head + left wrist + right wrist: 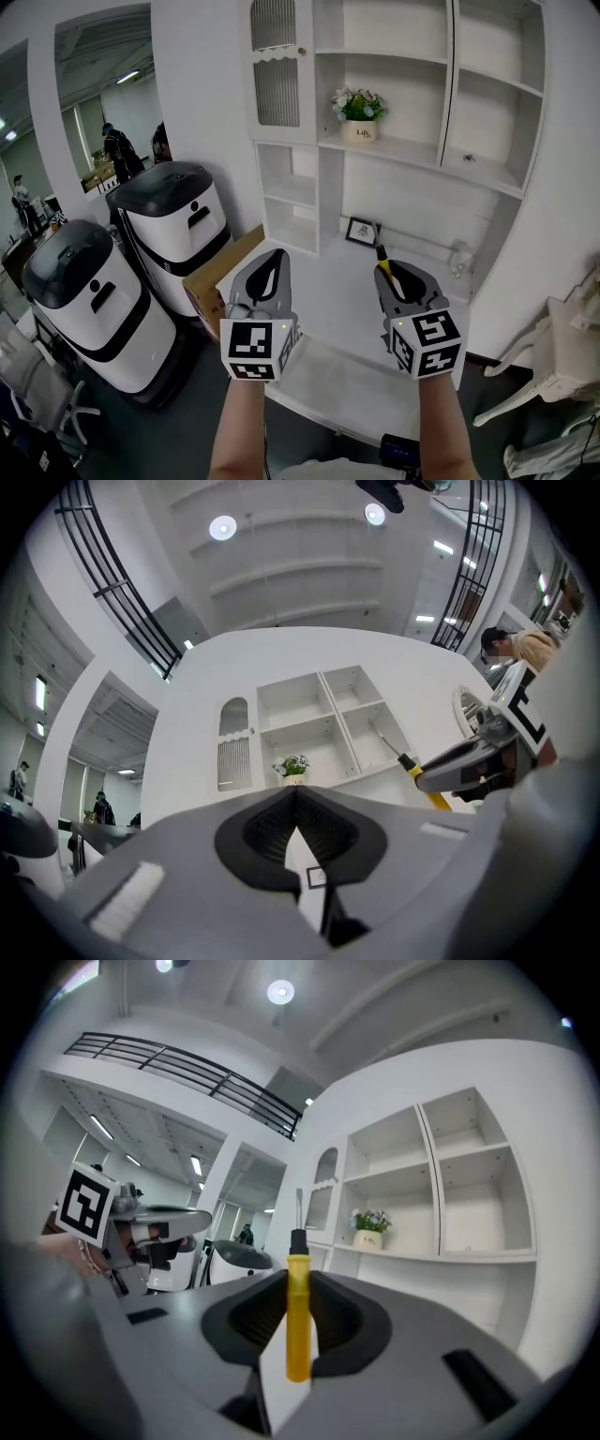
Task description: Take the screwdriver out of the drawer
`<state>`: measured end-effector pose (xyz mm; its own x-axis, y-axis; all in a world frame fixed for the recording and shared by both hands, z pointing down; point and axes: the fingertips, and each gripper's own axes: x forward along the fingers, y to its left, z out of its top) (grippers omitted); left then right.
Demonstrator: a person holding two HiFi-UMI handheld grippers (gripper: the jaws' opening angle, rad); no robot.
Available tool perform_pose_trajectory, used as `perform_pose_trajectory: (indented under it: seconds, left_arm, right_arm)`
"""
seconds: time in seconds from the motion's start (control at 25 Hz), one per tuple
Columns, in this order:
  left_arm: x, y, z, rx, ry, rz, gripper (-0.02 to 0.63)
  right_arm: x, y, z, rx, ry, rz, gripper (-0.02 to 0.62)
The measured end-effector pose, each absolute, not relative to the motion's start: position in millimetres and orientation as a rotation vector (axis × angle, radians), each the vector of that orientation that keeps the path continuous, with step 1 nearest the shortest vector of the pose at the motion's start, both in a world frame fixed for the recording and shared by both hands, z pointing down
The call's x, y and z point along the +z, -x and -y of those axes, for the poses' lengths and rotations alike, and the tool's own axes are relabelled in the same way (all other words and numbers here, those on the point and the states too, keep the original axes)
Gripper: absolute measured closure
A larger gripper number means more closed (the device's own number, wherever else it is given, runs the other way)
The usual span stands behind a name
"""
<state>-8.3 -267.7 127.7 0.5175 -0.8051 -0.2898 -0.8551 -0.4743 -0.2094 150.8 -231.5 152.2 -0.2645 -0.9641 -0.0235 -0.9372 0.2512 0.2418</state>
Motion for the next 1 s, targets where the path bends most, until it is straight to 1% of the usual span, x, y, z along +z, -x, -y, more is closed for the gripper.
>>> perform_pose_trajectory:
  seconds: [0.28, 1.0]
  left_arm:
    - [103, 14, 267, 0.243, 2.369, -1.412, 0.601]
    - [82, 13, 266, 0.274, 2.344, -1.379, 0.601]
  right_arm:
    - [105, -167, 220, -0.464, -1.927, 2.398, 0.514]
    - [90, -175, 221, -0.52, -1.983, 2.388, 0.514]
